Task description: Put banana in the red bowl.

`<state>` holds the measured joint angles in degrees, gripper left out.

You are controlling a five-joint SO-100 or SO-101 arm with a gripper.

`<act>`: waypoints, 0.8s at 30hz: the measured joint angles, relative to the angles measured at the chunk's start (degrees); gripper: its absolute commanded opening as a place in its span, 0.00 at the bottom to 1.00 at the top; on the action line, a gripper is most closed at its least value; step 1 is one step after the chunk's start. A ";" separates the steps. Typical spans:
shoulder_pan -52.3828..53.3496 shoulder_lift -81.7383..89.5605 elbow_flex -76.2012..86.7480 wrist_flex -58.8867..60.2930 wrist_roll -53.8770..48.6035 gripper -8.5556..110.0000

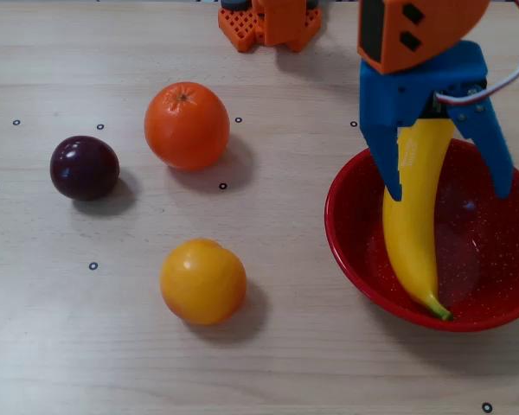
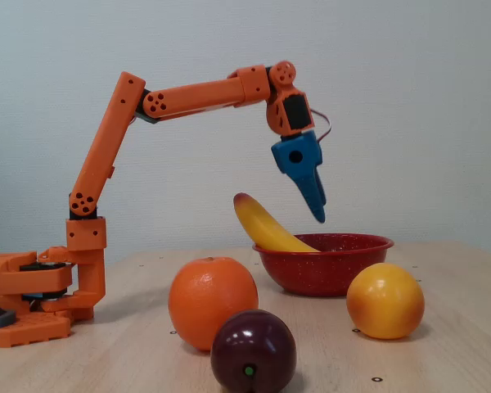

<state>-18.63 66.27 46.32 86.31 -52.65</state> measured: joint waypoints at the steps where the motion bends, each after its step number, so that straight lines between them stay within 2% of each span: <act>1: 0.35 0.00 -0.18 -0.26 0.62 0.24; 7: 2.64 0.44 -0.18 -0.62 3.34 0.07; 15: 6.33 9.40 0.79 -0.70 7.47 0.07; 20: 8.96 14.24 7.47 -7.21 13.62 0.07; 24: 10.55 25.40 17.75 -10.28 17.84 0.07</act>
<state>-8.09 91.67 64.07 76.03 -34.80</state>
